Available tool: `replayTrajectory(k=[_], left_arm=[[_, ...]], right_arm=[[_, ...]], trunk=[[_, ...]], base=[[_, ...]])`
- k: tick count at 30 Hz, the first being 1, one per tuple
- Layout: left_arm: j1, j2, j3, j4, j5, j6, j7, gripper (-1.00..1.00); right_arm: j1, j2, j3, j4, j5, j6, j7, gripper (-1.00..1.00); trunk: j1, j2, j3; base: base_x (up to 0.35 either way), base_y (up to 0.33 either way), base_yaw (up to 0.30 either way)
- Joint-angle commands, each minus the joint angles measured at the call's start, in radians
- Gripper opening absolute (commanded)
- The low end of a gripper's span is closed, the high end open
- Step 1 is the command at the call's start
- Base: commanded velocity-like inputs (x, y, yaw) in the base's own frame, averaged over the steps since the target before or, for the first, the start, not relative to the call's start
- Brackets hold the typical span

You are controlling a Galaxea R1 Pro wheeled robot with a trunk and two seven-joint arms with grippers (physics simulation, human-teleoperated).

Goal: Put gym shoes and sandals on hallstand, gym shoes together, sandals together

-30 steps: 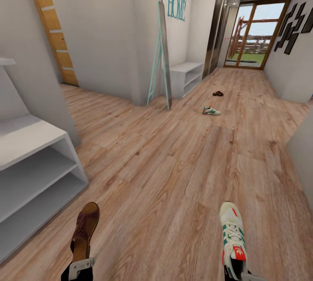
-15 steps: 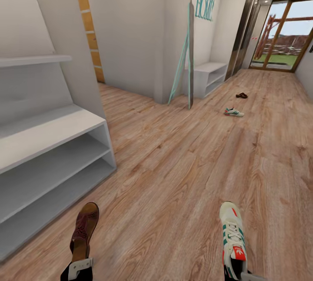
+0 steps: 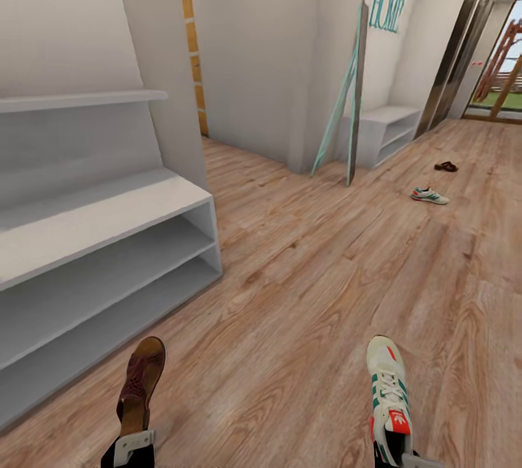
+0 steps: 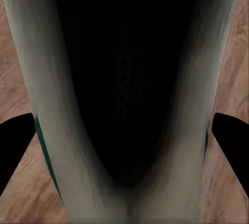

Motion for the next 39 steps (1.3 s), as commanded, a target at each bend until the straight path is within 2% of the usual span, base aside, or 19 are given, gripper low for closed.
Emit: replayTrajectory(k=[1,18,28,39], left_arm=[[-0.001,0.0,-0.002,0.001,-0.001,-0.002,0.003,-1.0],[0.0,0.0,-0.002,0.001,-0.001,-0.004,0.003,-1.0],[0.0,0.0,-0.002,0.001,-0.002,-0.004,0.003,-1.0],[0.0,0.0,-0.002,0.001,-0.001,-0.004,0.004,-1.0]], right_arm=[[0.0,0.0,0.0,0.0,0.001,-0.003,-0.002,-1.0],[0.0,0.0,0.0,0.0,0.001,-0.003,-0.002,-1.0],[0.0,0.0,0.0,0.0,0.001,-0.003,-0.002,-1.0],[0.0,0.0,0.0,0.0,0.001,-0.003,-0.002,-1.0]], trunk=[[0.0,0.0,-0.001],[0.0,0.0,-0.001],[0.0,0.0,-0.001],[0.0,0.0,-0.001]], base=[[-0.001,0.0,0.279],[0.0,-0.002,0.279],[0.0,-0.18,0.279],[0.0,-0.02,0.279]])
